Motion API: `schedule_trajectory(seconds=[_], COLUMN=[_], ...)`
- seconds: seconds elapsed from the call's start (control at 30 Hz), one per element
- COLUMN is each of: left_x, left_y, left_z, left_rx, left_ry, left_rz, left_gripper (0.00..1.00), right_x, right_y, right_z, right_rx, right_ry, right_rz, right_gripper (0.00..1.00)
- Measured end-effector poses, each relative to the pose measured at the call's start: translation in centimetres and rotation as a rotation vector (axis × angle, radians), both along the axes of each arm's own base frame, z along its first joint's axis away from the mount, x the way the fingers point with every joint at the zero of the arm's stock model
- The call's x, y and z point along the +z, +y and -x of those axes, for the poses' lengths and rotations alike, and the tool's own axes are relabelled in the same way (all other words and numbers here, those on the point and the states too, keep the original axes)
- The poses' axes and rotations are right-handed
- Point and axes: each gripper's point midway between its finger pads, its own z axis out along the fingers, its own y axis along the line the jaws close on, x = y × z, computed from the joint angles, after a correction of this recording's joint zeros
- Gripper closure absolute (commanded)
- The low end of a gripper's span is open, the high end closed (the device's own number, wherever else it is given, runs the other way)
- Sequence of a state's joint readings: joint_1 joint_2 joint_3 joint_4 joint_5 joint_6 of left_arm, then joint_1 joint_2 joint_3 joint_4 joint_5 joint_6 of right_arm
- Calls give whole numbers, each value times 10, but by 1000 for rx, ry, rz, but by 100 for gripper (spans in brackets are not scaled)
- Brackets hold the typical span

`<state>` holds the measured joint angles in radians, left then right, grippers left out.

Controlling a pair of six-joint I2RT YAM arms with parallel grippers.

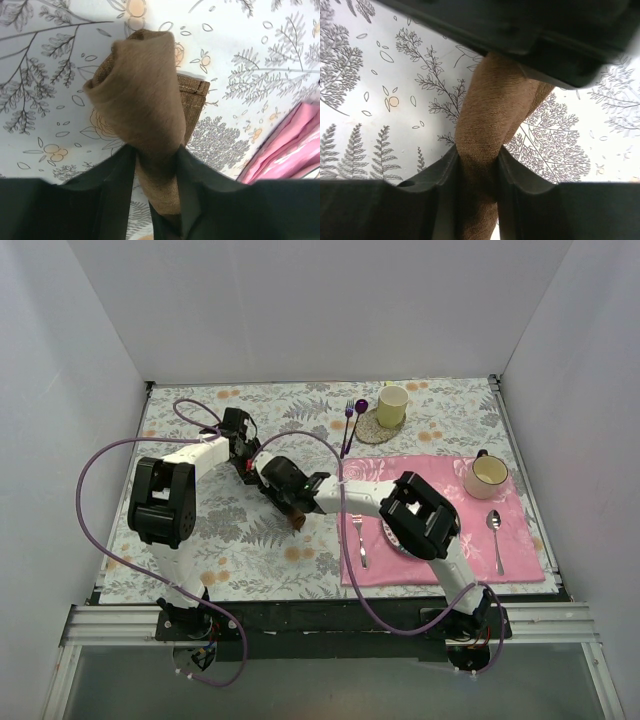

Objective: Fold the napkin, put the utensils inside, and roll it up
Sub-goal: Roll the napkin with the utensil

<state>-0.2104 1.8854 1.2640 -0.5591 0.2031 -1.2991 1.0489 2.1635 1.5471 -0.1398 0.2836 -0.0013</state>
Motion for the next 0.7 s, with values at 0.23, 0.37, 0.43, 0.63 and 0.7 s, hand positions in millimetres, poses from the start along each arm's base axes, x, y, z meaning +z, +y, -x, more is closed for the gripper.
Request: schedule_trajectory(seconds=[0.23,0.37,0.43,0.63,0.7], left_x=[-2,2,8,24,23], left_y=[7,13,16,17,15], left_z=[2,-1,-1,-3,-2], left_rx=[1,17,23,28,24], left_ry=[10,-8,-24,-85,-86], left_rz=[-15,-24,-27,-8,6], left_gripper=[27,27,27,27,28], right_x=[0,2,3,4,5], right_y=[-4,-5,-6,-9,-8], right_z=[-7,-6,-5,-1,2], right_rx=[5,28,37,54,61], right_ry=[228,374,436,654,718], right_rz=[-220,-354,-421,-614,-663], right_gripper=[74,74,74,71,70])
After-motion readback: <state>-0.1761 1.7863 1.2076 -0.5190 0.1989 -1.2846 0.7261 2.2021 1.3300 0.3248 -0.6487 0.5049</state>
